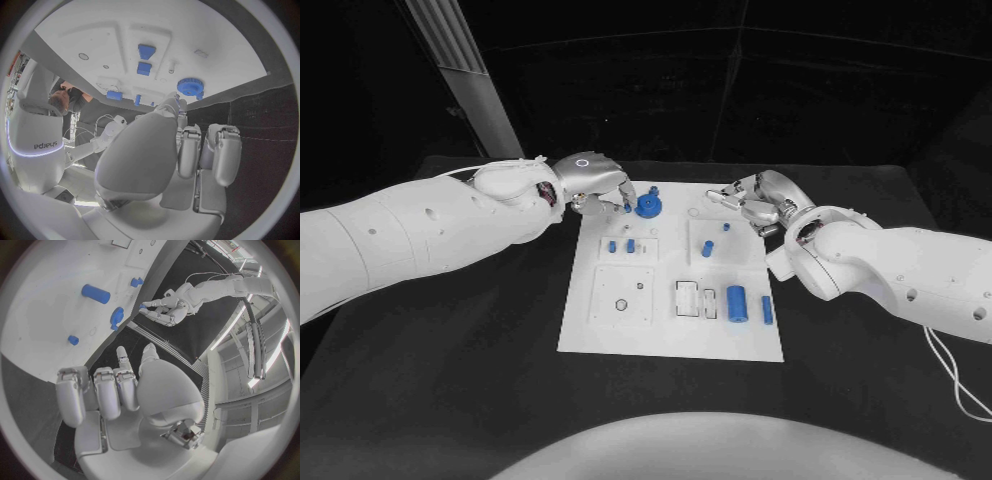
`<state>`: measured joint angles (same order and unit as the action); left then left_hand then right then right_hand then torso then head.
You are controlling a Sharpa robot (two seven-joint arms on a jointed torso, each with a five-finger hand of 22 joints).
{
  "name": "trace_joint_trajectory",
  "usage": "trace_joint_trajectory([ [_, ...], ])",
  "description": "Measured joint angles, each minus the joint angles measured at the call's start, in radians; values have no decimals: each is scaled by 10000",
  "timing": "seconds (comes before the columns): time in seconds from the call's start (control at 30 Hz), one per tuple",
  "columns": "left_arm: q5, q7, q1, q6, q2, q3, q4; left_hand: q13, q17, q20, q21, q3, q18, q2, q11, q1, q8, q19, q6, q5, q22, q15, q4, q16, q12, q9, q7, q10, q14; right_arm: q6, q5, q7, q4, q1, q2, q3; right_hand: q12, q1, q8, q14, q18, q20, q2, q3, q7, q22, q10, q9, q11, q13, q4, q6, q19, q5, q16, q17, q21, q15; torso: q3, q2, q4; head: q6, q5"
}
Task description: Assemble the parts on the task board
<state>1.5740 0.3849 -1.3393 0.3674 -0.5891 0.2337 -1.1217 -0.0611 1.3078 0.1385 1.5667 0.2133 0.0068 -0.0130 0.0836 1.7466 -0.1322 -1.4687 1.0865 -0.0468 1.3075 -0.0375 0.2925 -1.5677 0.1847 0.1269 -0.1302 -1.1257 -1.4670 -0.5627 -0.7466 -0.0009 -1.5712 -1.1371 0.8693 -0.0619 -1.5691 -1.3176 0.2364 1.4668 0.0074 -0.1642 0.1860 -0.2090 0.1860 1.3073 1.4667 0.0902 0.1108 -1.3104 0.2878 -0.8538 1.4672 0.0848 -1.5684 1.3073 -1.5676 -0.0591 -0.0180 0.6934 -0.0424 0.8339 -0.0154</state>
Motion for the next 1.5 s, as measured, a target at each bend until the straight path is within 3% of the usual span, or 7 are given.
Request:
trace_joint_trajectory([
  [0.33, -21, -2, 79, -381, -5, 1, 130, -2, -1, 0, 0, 41, 0, -22, 2, -136, 4, 0, -2, 0, 0, 0, -16, 0, -100, 0, -1, -1, 0, 1, 0, 0, -2, 0, 7, 0, 0, 0, 0, 0, -1, 0, 0, 0, 0, 0, 0, 0, 0, -2, 0, 0, 0, 0, 0, 0, 0, 0, -8, 0, 17, 25, -33],
  [1.07, -37, -42, 305, -1120, 367, 2, 532, 3, -2, 0, 0, 97, 0, -47, 3, -165, 83, 1, -4, 4, 0, -1, -16, 0, -199, -39, -3, 0, 0, 9, 0, 1, -10, 0, 6, 0, -1, 1, -1, 0, 0, 0, -1, 0, 0, 0, 0, 0, 0, 3, 0, 0, 0, 0, 0, 0, 0, 0, -5, 6, 17, 77, -69],
  [1.5, -66, -62, 331, -1368, 510, -10, 700, 3, -3, 0, 0, 151, 0, -82, 3, -180, 137, 0, -23, 5, 0, -1, -15, 0, -255, -53, -18, 1, 0, 25, 0, -7, -29, 0, 7, 0, -1, 2, -1, 0, 0, 0, -1, 0, 0, 0, 0, 0, 0, -3, 0, 0, 0, 0, 0, 0, 0, 0, 0, 1, 12, 88, -94],
])
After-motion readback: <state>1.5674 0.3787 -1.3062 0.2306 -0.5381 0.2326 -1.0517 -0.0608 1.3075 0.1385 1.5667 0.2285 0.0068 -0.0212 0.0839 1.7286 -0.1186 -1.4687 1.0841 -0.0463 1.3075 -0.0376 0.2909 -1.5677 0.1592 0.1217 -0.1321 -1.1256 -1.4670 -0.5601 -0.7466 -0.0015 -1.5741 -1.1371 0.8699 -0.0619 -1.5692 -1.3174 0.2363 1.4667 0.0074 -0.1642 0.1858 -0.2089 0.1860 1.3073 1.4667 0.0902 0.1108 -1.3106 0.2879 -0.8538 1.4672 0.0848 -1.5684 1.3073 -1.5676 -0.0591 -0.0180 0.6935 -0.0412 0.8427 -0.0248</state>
